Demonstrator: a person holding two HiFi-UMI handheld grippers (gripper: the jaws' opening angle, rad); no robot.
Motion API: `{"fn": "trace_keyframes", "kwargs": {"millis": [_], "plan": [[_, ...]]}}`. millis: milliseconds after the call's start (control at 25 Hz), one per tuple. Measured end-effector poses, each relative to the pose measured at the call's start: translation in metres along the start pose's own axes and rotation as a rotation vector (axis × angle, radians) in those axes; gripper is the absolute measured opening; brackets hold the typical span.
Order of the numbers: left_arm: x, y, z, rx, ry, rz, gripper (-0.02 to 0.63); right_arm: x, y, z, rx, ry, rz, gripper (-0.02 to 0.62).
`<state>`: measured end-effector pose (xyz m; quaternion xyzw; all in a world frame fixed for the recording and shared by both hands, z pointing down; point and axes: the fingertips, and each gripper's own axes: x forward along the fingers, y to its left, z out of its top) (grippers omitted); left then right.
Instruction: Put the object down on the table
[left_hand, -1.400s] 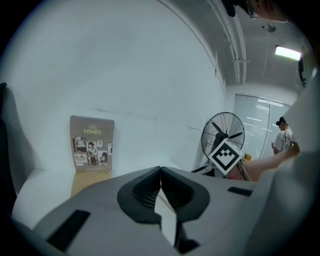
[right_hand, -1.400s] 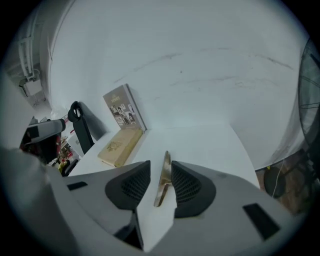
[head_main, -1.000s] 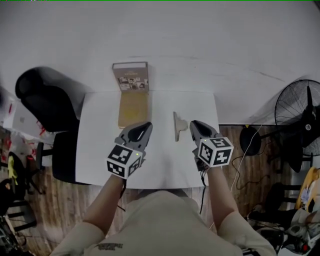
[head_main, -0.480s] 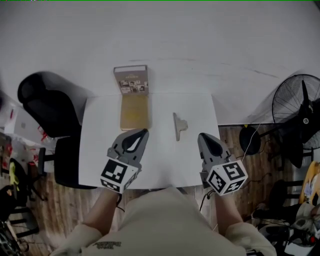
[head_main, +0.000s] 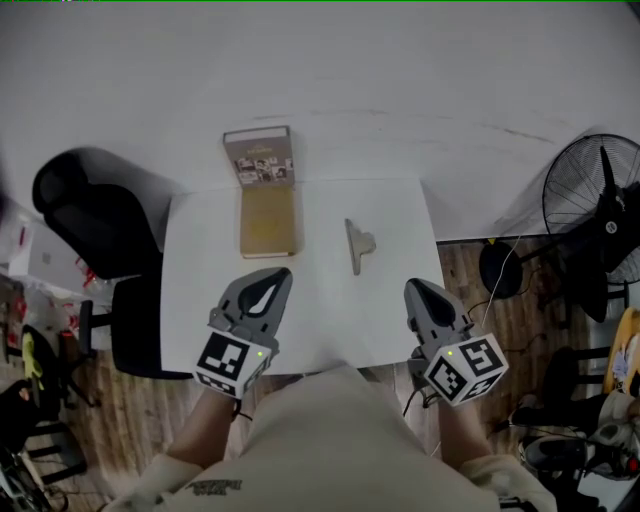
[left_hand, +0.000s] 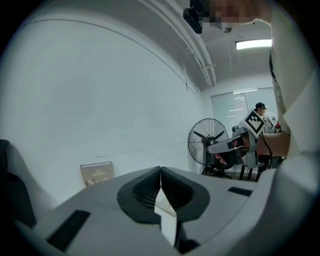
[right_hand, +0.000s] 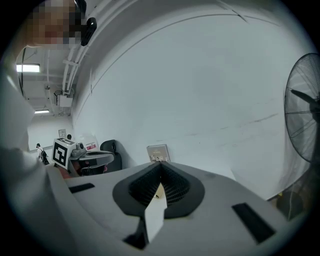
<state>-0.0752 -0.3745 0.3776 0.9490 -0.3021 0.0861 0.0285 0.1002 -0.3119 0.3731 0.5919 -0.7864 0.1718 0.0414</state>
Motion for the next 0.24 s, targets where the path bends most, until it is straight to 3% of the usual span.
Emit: {"fn": "trace_keyframes", "kwargs": {"millis": [240], "plan": [[-0.015,0.011,0.012,-0.018,-0.096,0.030,0.021,0.003,0.009,0.000,-0.015,0.011,-0.002,0.023]]}}
